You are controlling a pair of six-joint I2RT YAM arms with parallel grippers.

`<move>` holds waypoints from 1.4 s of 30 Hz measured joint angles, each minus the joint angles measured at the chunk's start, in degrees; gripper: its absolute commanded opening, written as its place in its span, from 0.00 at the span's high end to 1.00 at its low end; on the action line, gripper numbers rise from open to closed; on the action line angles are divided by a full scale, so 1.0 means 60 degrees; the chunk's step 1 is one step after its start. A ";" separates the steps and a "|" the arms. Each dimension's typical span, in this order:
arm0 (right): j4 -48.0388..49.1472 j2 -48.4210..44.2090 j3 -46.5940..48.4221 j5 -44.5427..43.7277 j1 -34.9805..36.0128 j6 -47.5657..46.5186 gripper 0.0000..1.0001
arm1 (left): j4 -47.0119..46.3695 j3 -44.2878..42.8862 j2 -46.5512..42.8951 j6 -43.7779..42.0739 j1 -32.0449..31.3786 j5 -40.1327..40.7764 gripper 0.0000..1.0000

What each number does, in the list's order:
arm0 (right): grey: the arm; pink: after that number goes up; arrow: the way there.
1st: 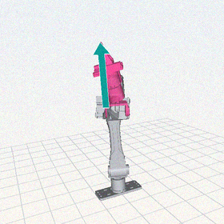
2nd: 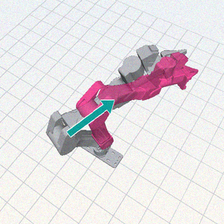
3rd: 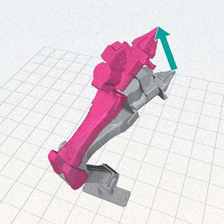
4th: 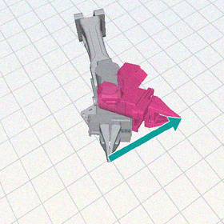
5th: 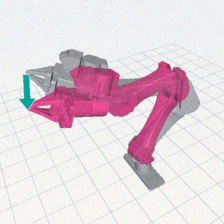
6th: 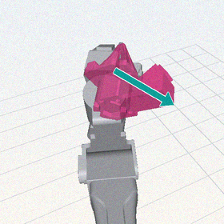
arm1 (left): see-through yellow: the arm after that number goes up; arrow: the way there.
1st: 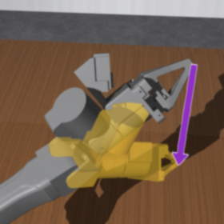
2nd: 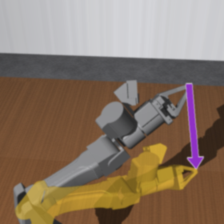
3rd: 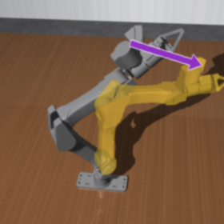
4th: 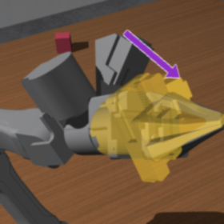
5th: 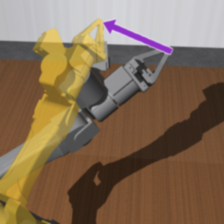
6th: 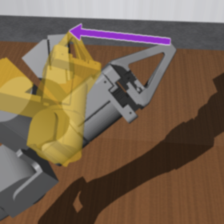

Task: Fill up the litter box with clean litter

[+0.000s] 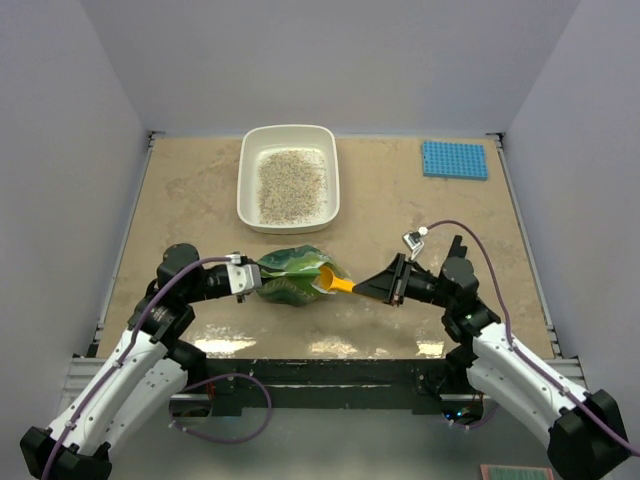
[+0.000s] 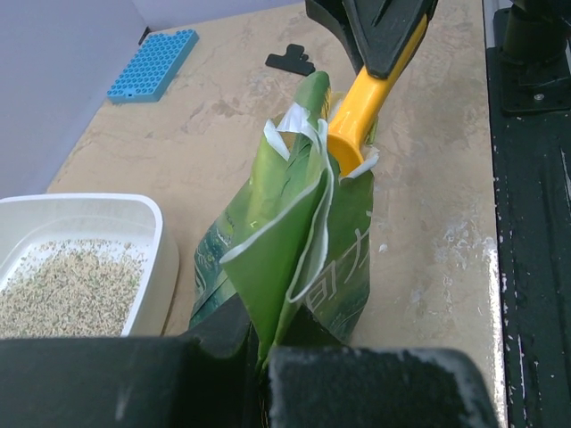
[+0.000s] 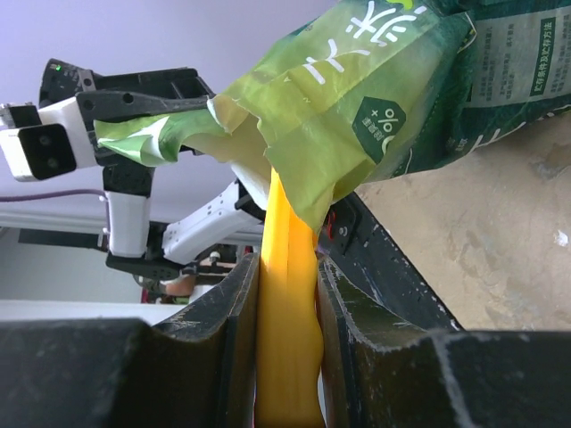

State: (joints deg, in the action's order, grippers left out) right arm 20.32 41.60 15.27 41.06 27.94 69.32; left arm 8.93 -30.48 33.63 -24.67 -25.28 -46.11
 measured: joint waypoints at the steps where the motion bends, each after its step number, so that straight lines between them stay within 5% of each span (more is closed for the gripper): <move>1: -0.0047 -0.0266 -0.0106 -0.0069 0.0000 0.0066 1.00 | -0.0047 0.0022 0.0000 0.0000 0.0000 0.0000 1.00; 31: -0.5829 -0.6670 -0.0565 -0.2521 -0.0015 0.0692 1.00 | -0.1800 -0.0189 0.2594 0.0113 -0.1126 0.0135 1.00; 42: -0.7934 -0.6827 0.0448 -0.3439 -0.0018 0.0634 1.00 | -0.2182 -0.0015 0.2550 0.0299 -0.1253 0.0419 1.00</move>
State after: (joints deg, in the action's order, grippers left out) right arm -27.29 0.64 17.96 20.43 27.83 73.12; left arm -4.16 -30.57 48.93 -22.87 -32.80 -43.59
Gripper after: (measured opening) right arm 0.301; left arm 0.015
